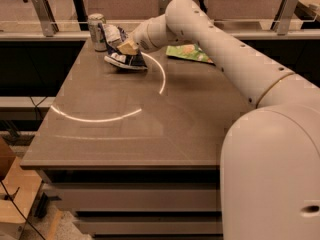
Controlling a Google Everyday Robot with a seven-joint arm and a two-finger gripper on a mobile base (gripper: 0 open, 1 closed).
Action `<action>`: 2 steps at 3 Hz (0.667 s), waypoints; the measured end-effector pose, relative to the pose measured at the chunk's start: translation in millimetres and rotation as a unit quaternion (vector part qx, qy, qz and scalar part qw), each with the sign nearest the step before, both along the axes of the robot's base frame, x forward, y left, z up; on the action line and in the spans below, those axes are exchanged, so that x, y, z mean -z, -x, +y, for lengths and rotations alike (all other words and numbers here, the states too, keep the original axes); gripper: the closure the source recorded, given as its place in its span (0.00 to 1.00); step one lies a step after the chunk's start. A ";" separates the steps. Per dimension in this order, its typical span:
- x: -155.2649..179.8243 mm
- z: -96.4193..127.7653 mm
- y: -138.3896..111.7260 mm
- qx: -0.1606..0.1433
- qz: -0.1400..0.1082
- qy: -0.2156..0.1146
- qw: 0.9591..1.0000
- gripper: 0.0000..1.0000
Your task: Move blue chip bag near 7up can
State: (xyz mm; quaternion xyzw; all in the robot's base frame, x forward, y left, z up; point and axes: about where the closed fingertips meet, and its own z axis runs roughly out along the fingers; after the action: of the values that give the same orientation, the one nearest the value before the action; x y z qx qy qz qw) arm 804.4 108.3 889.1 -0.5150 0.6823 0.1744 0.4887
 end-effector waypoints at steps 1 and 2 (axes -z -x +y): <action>-4.0 6.5 2.8 0.002 -0.001 -0.001 1.000 0.13; -1.8 8.9 3.0 0.000 0.001 -0.001 1.000 0.00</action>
Offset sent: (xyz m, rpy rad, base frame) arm -0.0023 0.0056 0.0034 0.0022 -0.0013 -0.0038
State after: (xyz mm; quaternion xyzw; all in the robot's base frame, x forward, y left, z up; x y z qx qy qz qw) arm 801.4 117.2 890.9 -0.5141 0.6826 0.1753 0.4889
